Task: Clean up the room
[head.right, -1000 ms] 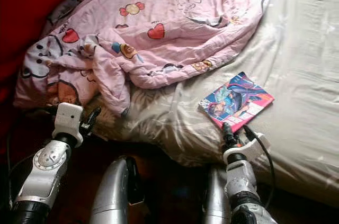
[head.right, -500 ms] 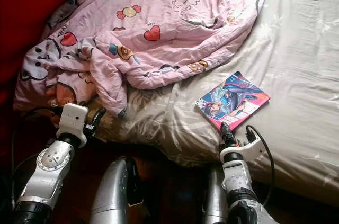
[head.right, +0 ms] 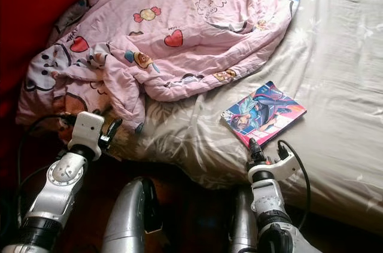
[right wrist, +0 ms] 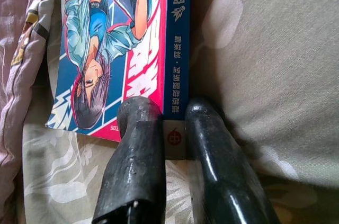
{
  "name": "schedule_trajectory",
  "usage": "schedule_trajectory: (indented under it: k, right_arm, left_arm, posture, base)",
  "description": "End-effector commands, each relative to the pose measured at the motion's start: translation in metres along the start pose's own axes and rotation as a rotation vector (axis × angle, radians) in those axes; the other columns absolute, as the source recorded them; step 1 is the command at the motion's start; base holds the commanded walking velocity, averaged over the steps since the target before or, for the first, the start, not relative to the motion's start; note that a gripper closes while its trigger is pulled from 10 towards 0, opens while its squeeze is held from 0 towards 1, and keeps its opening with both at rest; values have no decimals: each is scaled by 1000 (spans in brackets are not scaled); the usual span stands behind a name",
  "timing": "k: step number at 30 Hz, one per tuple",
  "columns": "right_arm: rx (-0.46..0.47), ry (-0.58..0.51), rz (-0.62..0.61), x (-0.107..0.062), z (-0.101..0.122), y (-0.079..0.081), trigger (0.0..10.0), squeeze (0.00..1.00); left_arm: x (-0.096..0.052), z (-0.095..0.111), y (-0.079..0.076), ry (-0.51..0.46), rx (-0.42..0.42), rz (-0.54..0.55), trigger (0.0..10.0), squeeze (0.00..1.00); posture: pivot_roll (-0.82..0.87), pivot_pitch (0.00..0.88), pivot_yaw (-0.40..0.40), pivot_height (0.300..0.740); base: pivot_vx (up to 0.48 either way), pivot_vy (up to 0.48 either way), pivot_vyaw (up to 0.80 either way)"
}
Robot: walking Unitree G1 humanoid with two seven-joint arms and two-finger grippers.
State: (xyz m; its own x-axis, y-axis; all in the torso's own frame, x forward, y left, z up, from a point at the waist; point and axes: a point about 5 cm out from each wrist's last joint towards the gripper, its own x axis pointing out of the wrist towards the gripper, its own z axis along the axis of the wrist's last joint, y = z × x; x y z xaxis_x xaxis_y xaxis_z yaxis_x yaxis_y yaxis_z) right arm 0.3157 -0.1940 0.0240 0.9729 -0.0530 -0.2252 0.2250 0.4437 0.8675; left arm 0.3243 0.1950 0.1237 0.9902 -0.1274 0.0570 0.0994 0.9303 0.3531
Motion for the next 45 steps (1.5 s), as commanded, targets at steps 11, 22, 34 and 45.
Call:
schedule_trajectory:
  k: [11, 22, 34, 45]
  right_arm:
    - [-35, -130, -8, -5, 21, -8, 0, 0]
    - [-686, -363, 4, -11, 64, 18, 10000, 0]
    - [-868, -365, 108, -14, 51, 40, 10000, 0]
    - [-891, -355, 111, -12, 47, 50, 10000, 0]
  left_arm:
    - [3, -23, -25, 77, -112, -2, 10000, 0]
    - [-3, -31, -42, 88, -282, 48, 10000, 0]
    - [-6, -34, -47, 80, -324, 70, 10000, 0]
    - [-1, -32, -48, 85, -323, 50, 10000, 0]
  posture:
    - [-54, 142, 85, 570]
    - [-105, 105, 27, 570]
    - [-112, 79, 4, 575]
    - [-122, 105, 11, 644]
  base:
    - [0, 0, 0]
    - [0, 0, 0]
    - [0, 0, 0]
    - [0, 0, 0]
